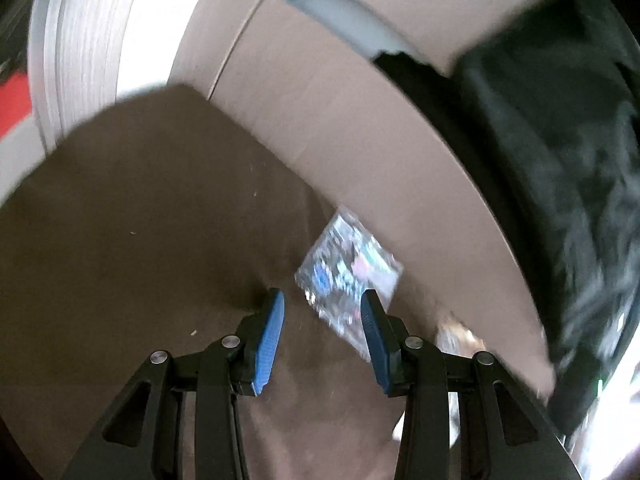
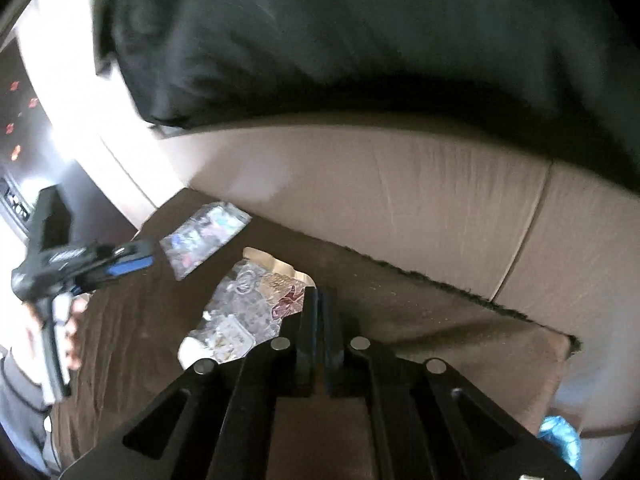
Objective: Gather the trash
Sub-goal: 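Grasp a clear wrapper with the left gripper while the right grasps another clear wrapper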
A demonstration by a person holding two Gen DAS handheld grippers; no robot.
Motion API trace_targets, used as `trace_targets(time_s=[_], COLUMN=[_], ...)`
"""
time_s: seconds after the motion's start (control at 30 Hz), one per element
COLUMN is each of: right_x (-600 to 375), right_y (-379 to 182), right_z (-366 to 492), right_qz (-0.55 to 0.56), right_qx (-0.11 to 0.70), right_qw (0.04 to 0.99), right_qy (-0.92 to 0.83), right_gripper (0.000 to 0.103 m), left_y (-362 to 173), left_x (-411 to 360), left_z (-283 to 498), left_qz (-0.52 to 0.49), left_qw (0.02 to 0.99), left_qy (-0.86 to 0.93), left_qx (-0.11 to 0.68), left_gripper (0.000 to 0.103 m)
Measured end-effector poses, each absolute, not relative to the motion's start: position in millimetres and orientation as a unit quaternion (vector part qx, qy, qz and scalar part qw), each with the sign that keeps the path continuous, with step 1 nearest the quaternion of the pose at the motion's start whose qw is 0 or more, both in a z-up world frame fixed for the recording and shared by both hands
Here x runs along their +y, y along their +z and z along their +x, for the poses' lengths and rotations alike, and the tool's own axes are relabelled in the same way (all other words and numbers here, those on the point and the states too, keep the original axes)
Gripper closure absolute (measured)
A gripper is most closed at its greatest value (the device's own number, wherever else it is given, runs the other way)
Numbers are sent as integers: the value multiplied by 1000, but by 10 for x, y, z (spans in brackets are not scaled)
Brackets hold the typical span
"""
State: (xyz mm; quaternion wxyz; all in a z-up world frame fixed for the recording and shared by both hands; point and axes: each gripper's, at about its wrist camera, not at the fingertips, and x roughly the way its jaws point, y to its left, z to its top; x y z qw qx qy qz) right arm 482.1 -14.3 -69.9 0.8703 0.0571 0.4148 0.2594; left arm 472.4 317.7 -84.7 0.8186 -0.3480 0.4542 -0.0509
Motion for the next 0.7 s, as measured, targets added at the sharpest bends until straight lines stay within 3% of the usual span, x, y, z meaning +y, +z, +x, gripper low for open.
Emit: trace_targets(time_s=[0.2,0.23,0.27,0.3,0.7], right_x=[-225,-243,-269,-291,-810], right_y=[-427,-377,-337,-308,176], right_z=[4563,4496,4441,4404,3794], right_qz=[40,30,25,23,26], right_qx=[390,385,382,380,352], right_qw=[881,884,886,887,905], right_qy=[264,262,261,260,237], right_gripper=[101,101,101,101,102], left_y=[-887,-878,-872,-855,248], left_x=[3037,2999,2960,2903,1905], left_z=[4881,4897,4909,4913,3955], left_qz=[-375,-367,-358,-344,-135], left_qw=[815,819,821,824,915], left_qy=[2,12,19,21,-22], left_qx=[441,441,445,449,379], left_gripper=[64,85,99,101,103])
